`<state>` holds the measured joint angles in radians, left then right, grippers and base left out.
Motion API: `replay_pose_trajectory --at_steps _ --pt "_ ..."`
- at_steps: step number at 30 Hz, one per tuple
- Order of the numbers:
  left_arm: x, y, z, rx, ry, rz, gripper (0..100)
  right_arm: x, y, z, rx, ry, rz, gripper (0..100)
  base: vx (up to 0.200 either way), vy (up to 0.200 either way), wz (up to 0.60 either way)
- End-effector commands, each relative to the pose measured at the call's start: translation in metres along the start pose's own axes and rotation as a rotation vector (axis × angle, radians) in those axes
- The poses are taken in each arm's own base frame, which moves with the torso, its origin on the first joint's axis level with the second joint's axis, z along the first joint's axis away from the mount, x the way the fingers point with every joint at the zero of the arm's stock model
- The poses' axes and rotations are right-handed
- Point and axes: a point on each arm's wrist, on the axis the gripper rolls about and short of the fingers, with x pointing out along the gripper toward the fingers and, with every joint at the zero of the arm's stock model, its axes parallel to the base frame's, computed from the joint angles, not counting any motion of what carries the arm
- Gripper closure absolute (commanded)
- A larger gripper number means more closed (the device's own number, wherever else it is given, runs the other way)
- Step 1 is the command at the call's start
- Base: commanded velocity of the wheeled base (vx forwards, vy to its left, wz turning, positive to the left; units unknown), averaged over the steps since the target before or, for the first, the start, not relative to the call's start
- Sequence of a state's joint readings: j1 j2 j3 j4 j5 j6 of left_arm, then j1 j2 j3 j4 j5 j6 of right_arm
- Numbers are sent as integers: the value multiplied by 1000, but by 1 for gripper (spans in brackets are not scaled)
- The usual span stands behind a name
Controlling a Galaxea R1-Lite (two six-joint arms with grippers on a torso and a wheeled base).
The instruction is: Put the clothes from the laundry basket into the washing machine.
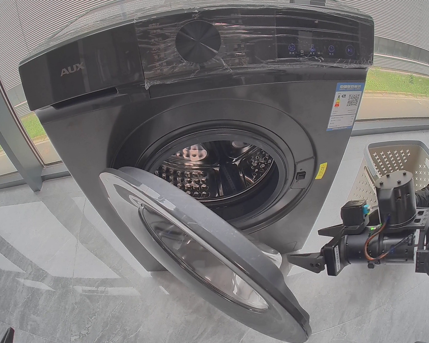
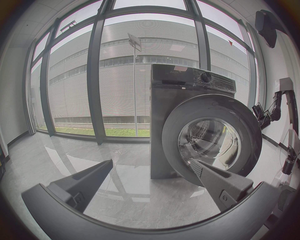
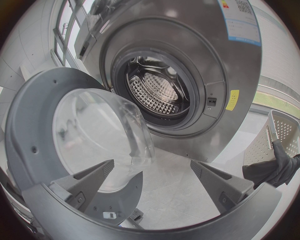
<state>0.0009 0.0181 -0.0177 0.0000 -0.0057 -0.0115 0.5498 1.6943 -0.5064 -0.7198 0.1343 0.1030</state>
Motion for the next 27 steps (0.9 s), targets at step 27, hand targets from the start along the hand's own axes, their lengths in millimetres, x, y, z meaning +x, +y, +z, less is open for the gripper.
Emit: replay_pose_trajectory --at_steps 27 --pt "0 0 -5 -1 0 0 0 58 22 -11 47 58 -89 0 -7 0 0"
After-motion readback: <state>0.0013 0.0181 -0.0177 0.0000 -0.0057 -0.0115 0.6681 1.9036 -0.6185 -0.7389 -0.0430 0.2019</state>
